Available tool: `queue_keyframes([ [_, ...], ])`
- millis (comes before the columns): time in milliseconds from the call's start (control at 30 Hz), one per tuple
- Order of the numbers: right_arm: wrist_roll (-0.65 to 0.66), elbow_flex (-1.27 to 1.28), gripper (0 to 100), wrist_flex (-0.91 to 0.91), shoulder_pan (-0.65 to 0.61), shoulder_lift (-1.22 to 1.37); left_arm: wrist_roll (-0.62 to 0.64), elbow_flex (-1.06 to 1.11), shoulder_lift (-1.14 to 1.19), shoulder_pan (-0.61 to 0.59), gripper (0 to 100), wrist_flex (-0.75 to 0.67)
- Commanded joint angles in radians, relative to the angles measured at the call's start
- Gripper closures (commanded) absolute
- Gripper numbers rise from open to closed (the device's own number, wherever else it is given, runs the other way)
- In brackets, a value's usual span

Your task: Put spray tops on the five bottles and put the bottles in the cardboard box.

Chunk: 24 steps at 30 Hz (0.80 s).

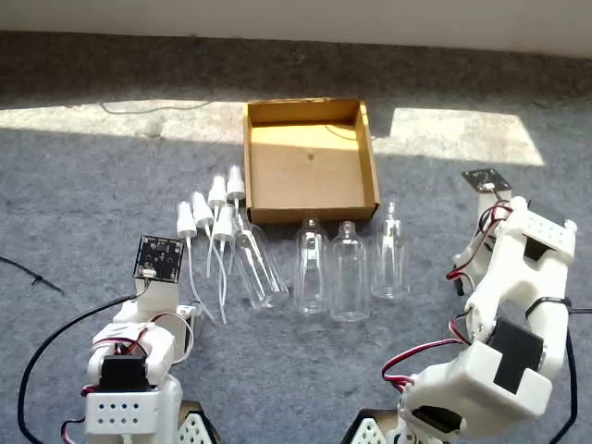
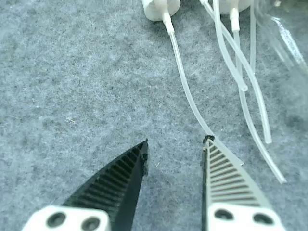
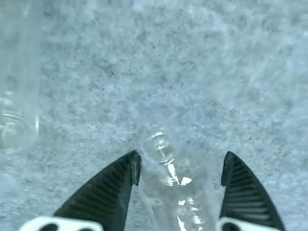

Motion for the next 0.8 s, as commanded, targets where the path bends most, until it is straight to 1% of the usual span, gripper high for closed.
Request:
queue_keyframes([
  [0, 0.107, -0.031, 76.0, 0.058, 0.022, -0.008, -0.005, 0.022, -0.008, 0.013, 82, 0.008],
  [100, 0.187, -0.039, 76.0, 0.14, 0.03, -0.007, -0.005, 0.022, -0.008, 0.013, 82, 0.008],
  [233, 0.199, -0.039, 76.0, 0.166, 0.027, -0.005, -0.005, 0.022, -0.008, 0.013, 82, 0.008],
  [333, 0.232, -0.035, 75.9, 0.168, 0.028, -0.005, -0.005, 0.022, -0.008, 0.013, 82, 0.008],
  [767, 0.245, -0.016, 75.9, 0.157, 0.021, -0.002, -0.005, 0.022, -0.008, 0.013, 82, 0.008],
])
